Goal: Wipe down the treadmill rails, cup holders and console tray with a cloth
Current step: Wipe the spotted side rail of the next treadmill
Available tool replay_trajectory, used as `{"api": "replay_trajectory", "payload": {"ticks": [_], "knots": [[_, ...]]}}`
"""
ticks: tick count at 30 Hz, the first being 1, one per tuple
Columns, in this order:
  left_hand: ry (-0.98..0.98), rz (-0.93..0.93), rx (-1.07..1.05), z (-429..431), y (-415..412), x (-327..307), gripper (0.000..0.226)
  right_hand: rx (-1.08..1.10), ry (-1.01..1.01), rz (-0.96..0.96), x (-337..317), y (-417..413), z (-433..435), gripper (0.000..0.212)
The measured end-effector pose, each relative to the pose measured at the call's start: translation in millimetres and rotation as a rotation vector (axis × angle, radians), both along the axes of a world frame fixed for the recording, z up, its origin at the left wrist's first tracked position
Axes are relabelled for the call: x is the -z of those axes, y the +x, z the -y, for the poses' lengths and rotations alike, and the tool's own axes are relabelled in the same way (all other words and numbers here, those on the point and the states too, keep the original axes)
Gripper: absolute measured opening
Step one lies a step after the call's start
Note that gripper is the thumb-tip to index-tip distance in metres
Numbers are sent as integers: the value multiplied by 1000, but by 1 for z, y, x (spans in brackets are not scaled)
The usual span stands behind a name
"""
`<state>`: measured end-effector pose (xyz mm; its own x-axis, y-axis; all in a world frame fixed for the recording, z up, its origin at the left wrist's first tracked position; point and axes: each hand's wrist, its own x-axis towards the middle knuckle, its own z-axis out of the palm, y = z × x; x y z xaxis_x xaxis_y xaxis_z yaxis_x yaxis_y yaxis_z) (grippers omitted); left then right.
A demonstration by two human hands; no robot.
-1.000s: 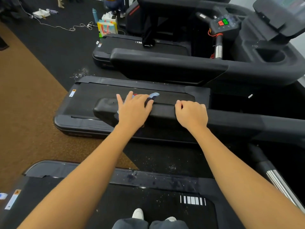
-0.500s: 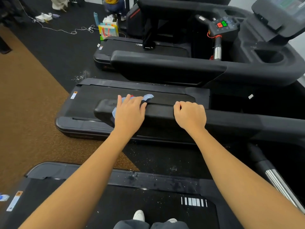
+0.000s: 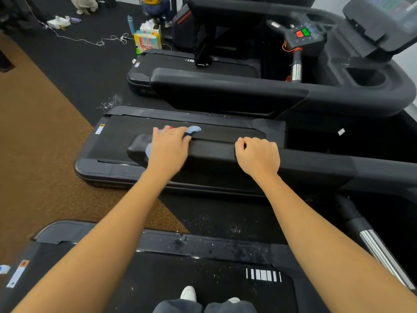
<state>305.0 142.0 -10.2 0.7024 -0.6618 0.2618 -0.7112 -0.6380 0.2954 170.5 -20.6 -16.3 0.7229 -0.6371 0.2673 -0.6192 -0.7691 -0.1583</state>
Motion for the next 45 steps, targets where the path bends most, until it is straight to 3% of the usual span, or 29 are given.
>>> {"api": "replay_trajectory", "payload": {"ticks": [4, 10, 14, 21, 29, 33, 37, 41, 45], "knots": [[28, -51, -122, -3, 9, -3, 34, 1, 10, 12, 0, 0, -1, 49], [-57, -84, 8, 19, -35, 2, 34, -2, 5, 6, -1, 0, -2, 47], [-40, -76, 19, 9, -20, 1, 35, -16, 21, 24, -1, -1, -1, 45], [-93, -74, -183, -9, 1, -4, 30, -9, 19, 28, 1, 0, -1, 47], [-161, -75, 7, 0, -19, 5, 31, -21, 0, 35, 3, -2, 1, 46], [-198, -48, -111, -27, 11, 1, 29, -25, -3, 35, 4, -2, 2, 47], [-268, -141, -251, -33, 26, 4, 30, -29, -2, 28, 3, -3, 1, 46], [-253, -57, -349, -23, 16, 4, 27, -16, -15, 27, 3, 0, -1, 45], [-289, -24, -120, 1, -26, 9, 25, -11, -18, 18, 4, 1, -1, 46]]}}
